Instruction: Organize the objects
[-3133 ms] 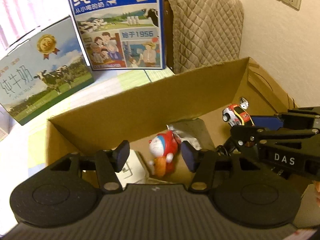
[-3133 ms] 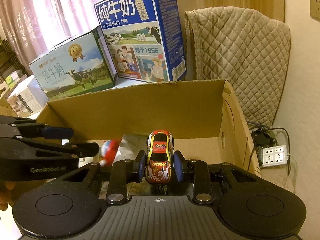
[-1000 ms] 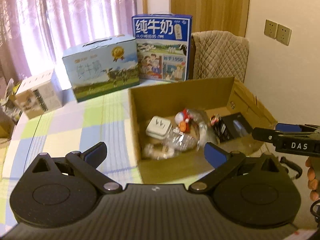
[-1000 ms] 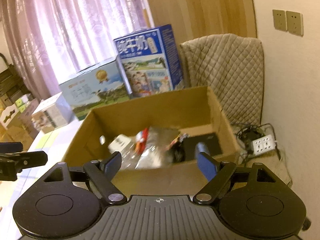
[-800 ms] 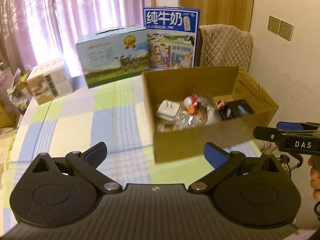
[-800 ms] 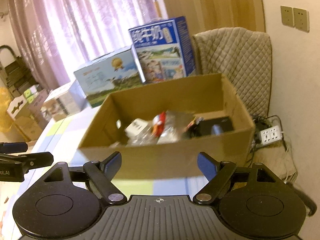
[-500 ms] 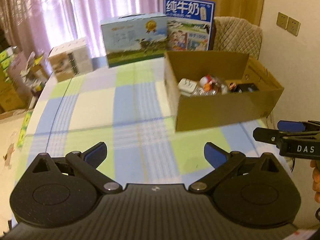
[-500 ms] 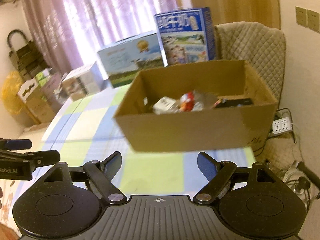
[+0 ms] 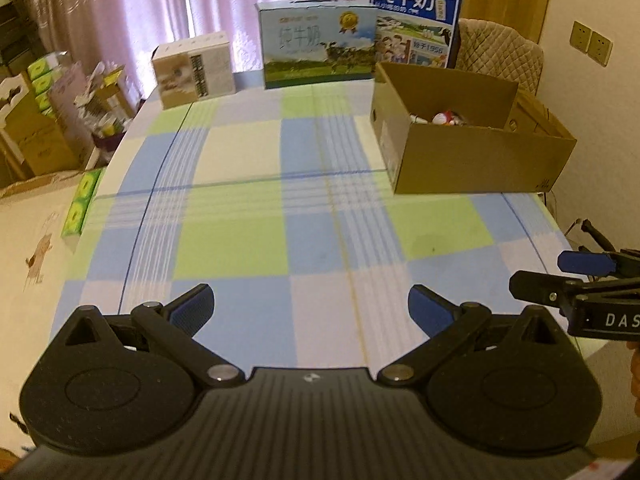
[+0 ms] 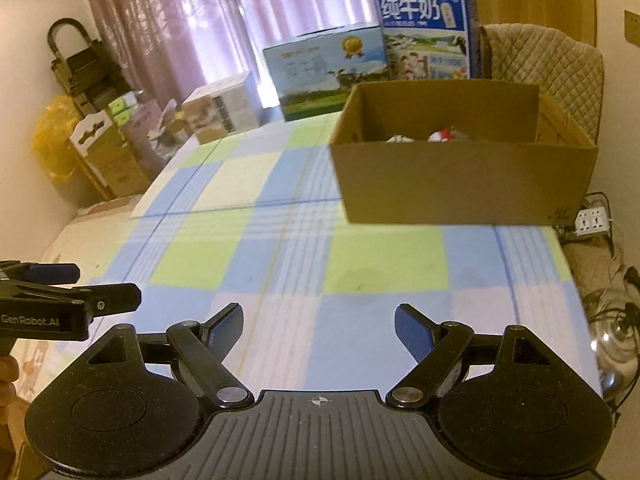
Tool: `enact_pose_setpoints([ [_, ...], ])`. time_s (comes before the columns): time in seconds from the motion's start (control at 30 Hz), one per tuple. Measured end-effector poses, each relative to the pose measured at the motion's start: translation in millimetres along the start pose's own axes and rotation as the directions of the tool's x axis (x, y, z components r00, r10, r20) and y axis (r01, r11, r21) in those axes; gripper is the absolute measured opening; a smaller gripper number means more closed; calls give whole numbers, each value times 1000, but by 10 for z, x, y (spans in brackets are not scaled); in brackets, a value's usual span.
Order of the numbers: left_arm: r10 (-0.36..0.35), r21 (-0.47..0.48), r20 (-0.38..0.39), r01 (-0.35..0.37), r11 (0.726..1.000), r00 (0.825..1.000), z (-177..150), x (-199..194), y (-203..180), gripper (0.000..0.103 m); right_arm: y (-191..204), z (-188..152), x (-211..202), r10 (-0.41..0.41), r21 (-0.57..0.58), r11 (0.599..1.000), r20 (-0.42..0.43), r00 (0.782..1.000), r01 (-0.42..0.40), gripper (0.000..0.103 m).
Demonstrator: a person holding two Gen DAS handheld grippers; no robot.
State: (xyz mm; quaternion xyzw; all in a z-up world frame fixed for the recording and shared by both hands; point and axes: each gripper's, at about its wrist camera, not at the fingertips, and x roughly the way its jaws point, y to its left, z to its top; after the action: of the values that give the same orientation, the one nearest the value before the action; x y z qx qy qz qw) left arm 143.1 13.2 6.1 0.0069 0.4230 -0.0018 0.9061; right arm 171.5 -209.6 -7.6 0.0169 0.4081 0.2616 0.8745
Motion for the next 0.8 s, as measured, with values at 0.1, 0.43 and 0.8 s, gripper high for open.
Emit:
enact_pose_setpoints([
  [0.1,2,-11,-6,-2,1000,1000,-134,-67,85,102,124,-106,-30,4,-9,1000,-6,1000,-4,80],
  [0.43,0,-29,-18,-1,1000,1000,-446,-230,245,102,385,-324,-65,13,-18,1000,-20,1000,-13,80],
  [0.8,3,-49,-27,-4,999,1000,-550,-257,374,102,551,-412,-24,9,-27,1000,-38,999,-10,80],
])
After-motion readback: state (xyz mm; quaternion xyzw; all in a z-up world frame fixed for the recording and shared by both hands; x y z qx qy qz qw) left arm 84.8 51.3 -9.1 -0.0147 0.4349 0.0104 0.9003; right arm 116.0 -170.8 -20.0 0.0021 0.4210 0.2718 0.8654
